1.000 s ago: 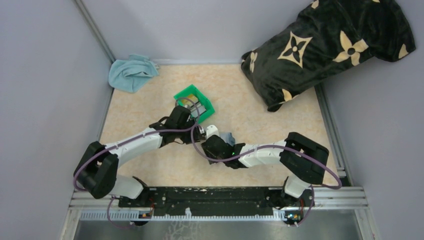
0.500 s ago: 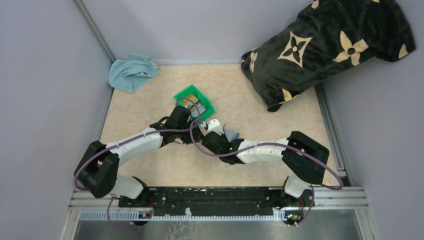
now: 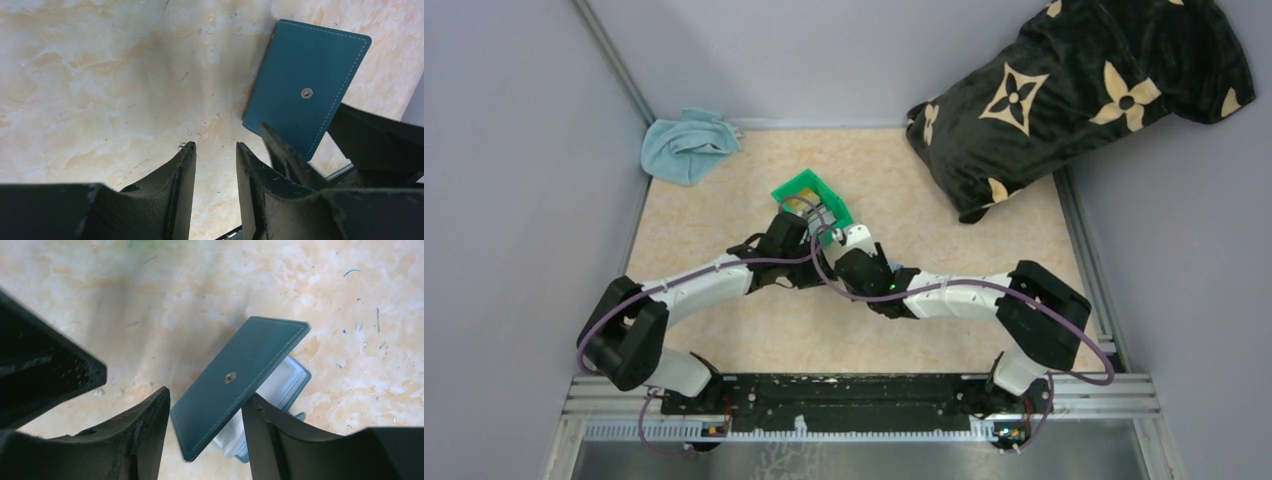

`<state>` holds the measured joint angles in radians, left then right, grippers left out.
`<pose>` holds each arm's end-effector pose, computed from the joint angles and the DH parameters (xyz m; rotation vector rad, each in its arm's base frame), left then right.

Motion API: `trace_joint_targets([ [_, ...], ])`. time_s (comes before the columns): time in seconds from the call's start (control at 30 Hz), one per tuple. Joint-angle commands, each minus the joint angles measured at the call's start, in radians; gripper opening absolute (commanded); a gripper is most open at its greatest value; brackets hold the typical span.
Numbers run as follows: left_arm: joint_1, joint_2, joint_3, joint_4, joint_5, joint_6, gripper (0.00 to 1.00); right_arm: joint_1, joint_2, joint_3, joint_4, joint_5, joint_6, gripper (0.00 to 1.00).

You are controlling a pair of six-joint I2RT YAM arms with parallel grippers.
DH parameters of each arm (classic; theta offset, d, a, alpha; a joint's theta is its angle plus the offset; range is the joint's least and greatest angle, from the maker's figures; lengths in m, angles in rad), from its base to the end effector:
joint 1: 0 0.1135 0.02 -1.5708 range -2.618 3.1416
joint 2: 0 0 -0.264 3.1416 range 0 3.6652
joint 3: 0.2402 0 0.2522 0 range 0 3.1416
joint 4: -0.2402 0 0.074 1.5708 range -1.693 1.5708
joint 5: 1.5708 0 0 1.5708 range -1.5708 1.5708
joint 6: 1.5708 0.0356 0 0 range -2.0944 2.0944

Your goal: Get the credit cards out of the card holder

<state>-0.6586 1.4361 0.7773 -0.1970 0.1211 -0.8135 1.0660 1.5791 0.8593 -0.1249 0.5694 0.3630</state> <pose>0.2241 -0.1788 0.1900 -0.1416 2.5818 -0.7644 0.1691 0.2664 0.1834 -0.5372 2.1878 0.0623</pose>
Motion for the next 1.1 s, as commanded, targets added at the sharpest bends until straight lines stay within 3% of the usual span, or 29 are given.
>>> trace_joint_targets([
  [0.0, -0.001, 0.018, -0.001, 0.027, 0.018, 0.021, 0.42, -0.055, -0.012, 0.055, 0.080, -0.038, -0.001, 0.50],
  [0.2, 0.001, 0.026, 0.003, 0.024, 0.020, 0.029, 0.42, -0.066, 0.064, 0.144, 0.025, -0.020, -0.022, 0.18],
  [0.37, 0.000, 0.024, 0.001, 0.024, 0.019, 0.033, 0.43, -0.065, 0.064, 0.196, -0.033, -0.003, -0.088, 0.00],
  [0.57, 0.001, 0.027, -0.001, 0.030, 0.012, 0.037, 0.43, -0.057, 0.109, 0.212, -0.062, -0.056, -0.105, 0.00],
  [0.73, 0.001, 0.034, -0.021, 0.045, 0.001, 0.034, 0.43, -0.017, 0.128, 0.194, -0.025, -0.121, -0.090, 0.30],
  [0.97, 0.002, 0.074, -0.020, 0.050, -0.013, 0.038, 0.44, 0.038, 0.139, 0.193, -0.011, -0.117, -0.044, 0.38],
  [1.07, 0.007, 0.086, -0.012, 0.030, -0.038, 0.045, 0.45, 0.051, 0.133, 0.188, -0.002, -0.127, -0.021, 0.48],
])
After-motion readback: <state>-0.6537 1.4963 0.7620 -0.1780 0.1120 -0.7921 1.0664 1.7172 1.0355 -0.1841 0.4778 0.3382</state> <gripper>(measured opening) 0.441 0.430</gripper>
